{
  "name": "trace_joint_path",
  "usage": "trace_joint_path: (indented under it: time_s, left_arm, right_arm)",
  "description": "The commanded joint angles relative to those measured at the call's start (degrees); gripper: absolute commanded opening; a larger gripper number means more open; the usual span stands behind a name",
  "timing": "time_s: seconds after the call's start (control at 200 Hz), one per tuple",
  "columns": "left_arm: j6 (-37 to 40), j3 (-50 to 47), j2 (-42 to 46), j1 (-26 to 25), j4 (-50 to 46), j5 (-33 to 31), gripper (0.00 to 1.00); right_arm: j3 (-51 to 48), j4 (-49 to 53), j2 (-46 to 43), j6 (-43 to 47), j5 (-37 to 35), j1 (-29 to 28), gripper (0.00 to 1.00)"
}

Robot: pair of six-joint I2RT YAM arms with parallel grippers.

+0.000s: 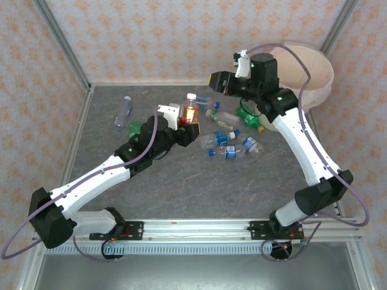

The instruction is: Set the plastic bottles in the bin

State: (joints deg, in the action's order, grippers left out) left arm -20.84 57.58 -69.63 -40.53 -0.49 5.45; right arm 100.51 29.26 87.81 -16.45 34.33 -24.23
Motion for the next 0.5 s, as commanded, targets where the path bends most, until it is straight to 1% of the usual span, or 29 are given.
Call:
trace_joint_path:
  time_s: [0.0,0.155,0.4,0.496]
  left_arm:
    - [2.54,2.79,-1.11,-1.07,1.40,-1.65,0.57]
    - [3.34,3.43,-1.11,-1.78,1.19,-2.44,0.57]
    - [3.70,3.60,-0.56,-2.17,1.04,-3.17,0.57]
    - [3.70,3.80,-0.74,-2.20,0.95,-2.93,0.57]
  right_arm:
    - [3.44,1.85,1.53,1.39,2.89,-2.84,0.53]
    - [5.62,3.96,4.29,2.82,2.28,-5.59,0.54]
    - [5.66,5.78,6.18,3.92,4.25,-6.44,0.54]
    - [5.75,7.33,6.80,4.46,4.94,-6.53,0.48]
